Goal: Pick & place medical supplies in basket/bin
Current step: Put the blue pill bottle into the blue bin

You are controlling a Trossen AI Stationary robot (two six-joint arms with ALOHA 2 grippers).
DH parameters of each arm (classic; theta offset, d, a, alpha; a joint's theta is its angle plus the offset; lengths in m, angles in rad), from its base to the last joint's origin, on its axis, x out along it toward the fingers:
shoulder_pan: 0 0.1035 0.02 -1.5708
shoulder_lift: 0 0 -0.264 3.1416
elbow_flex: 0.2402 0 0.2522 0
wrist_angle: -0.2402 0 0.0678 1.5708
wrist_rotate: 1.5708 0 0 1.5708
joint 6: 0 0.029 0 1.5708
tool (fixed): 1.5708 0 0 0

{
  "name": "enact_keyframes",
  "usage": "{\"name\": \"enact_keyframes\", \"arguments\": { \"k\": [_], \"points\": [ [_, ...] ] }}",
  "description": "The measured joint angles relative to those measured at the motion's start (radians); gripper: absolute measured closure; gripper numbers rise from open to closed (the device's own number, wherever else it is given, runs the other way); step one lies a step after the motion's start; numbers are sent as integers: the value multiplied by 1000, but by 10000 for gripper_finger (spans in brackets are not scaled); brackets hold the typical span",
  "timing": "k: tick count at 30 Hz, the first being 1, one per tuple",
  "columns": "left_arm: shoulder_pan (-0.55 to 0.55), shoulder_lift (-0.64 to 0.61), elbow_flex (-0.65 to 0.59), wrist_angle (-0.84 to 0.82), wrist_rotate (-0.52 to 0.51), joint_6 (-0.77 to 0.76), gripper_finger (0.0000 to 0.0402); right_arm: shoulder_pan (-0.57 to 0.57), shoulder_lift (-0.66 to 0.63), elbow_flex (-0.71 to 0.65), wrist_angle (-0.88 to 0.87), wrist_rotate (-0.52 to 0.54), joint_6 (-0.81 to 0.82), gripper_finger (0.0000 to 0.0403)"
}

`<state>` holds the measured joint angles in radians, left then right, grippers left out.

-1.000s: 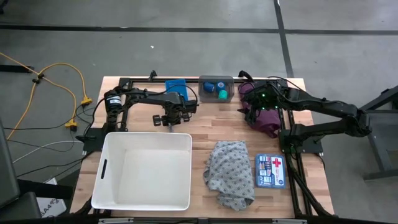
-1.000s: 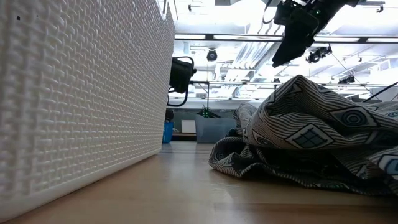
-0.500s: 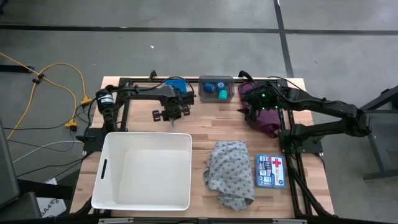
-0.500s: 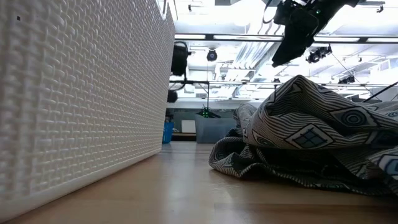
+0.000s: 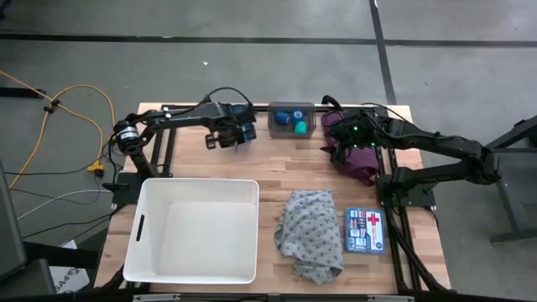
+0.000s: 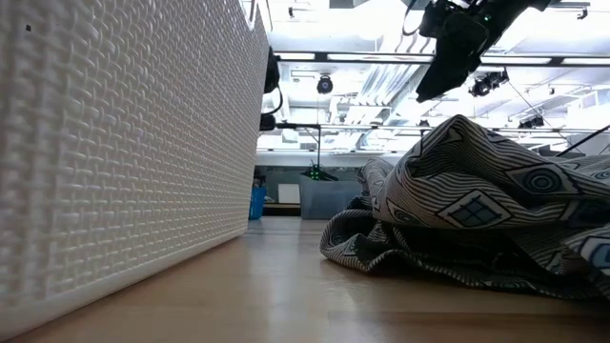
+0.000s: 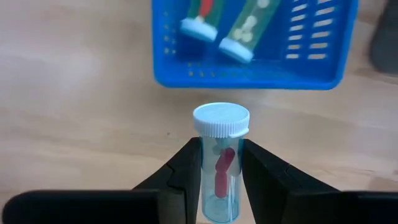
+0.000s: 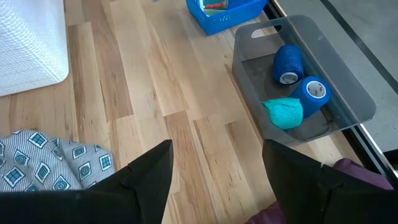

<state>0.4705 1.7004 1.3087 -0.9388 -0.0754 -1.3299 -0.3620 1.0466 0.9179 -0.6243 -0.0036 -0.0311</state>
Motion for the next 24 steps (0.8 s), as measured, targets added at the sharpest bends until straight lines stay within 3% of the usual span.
{"name": "enact_keyframes", "arguments": {
  "k": [13, 24],
  "points": [
    [121, 0, 0, 130, 49, 283, 306, 0, 0, 0, 0, 0, 0, 166],
    [152, 0, 0, 170, -96, 453, 306, 0, 0, 0, 1, 0, 0, 166]
  ]
}}
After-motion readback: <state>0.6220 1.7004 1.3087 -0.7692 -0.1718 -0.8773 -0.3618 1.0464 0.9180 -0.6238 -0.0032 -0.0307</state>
